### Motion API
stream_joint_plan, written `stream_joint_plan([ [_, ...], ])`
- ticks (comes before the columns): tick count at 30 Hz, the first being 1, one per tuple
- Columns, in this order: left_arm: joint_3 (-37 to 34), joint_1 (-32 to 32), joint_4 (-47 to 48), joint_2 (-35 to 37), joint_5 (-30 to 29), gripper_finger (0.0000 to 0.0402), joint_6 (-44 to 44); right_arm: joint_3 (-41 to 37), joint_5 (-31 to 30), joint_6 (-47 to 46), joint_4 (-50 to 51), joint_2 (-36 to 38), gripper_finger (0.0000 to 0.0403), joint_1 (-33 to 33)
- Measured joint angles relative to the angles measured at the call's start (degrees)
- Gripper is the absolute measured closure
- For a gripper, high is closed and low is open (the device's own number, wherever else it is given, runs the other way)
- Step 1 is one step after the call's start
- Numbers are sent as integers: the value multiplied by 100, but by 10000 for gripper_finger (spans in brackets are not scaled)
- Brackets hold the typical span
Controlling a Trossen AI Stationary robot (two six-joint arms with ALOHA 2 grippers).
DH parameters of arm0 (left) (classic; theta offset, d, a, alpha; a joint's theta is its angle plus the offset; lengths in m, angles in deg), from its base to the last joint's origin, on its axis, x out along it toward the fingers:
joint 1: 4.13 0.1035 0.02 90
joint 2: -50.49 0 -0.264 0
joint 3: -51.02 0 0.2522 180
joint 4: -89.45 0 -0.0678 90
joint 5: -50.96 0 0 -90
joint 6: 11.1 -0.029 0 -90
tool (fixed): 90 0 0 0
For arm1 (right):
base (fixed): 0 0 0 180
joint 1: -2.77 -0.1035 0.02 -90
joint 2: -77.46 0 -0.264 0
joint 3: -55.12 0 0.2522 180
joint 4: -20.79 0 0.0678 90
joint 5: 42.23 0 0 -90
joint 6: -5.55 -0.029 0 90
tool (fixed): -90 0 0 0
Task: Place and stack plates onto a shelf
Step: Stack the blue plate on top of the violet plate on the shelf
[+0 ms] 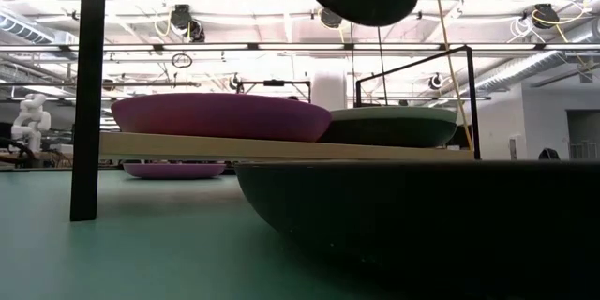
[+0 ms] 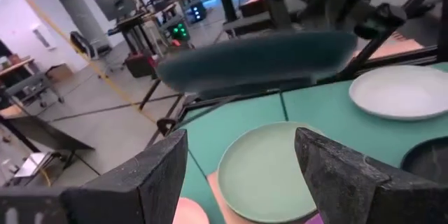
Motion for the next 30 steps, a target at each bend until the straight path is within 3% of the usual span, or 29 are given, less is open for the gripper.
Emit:
stream_joint_plan([
  [8, 1168, -323, 1883, -422, -72, 133, 339, 0, 715, -100, -237, -419, 403, -36],
  [13, 2134, -483, 3244, -1172, -77, 139, 298, 0, 1063, -118, -261, -674, 403, -40],
  [18, 3037, -619, 4411, -2034, 114, 175, 65, 0, 1307, -278, -261, -856, 403, -39],
  [23, 3748, -719, 4878, -2687, 674, 212, -97, -2, 1460, -365, -367, -872, 403, -63],
  [30, 4142, -834, 5141, -3201, 710, 227, -496, -9, 1825, -295, -517, -872, 403, -86],
])
